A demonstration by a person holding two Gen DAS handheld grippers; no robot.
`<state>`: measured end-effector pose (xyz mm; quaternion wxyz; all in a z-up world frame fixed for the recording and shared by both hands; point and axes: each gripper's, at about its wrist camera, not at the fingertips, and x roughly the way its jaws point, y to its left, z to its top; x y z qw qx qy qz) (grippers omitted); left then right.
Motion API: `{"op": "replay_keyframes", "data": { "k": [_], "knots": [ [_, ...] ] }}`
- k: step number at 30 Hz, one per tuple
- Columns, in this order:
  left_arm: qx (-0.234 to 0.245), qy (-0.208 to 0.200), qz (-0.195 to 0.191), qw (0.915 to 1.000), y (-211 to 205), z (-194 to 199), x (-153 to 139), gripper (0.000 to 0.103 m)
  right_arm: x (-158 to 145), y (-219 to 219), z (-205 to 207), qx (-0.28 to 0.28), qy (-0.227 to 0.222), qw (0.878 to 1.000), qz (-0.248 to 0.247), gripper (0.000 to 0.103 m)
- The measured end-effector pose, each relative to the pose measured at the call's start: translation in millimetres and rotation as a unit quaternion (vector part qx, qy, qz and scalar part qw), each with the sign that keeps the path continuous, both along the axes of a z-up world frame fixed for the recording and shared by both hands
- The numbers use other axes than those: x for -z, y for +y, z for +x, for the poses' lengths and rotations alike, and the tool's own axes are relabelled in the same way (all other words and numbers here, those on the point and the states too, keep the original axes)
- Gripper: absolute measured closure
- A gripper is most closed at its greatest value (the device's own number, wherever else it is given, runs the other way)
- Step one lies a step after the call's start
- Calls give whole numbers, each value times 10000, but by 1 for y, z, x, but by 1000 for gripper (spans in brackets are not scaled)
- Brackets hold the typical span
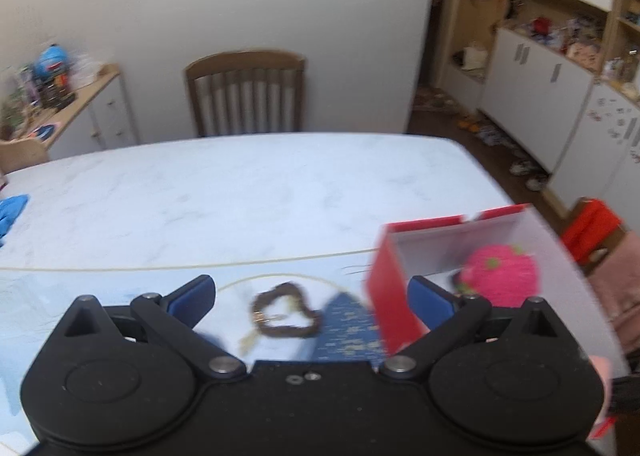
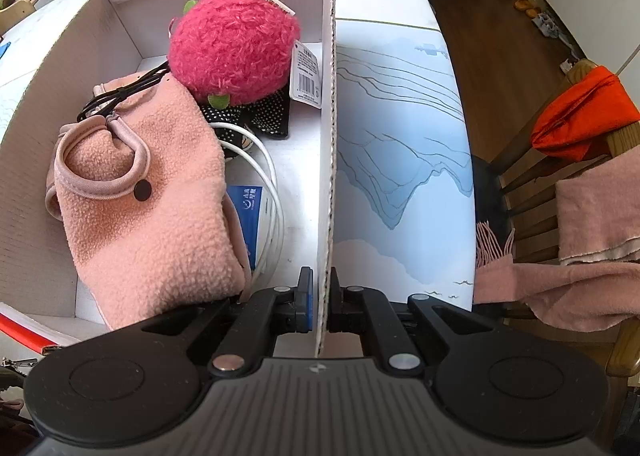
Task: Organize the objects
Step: 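Move the left tool back to the brown beaded hair tie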
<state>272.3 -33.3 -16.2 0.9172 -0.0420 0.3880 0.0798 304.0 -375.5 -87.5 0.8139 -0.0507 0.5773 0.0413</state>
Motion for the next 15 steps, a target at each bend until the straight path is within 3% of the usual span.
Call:
{"op": "replay_keyframes", "data": {
  "k": [9,15],
  "knots": [
    [-353,778,57,9963,35,26,74,1,2,1,1,61,65,10000,-41,98],
    [-394,1005,-108,9941,33,39,99,1,4,0,0,131,130,9998,-69,98]
  ]
}}
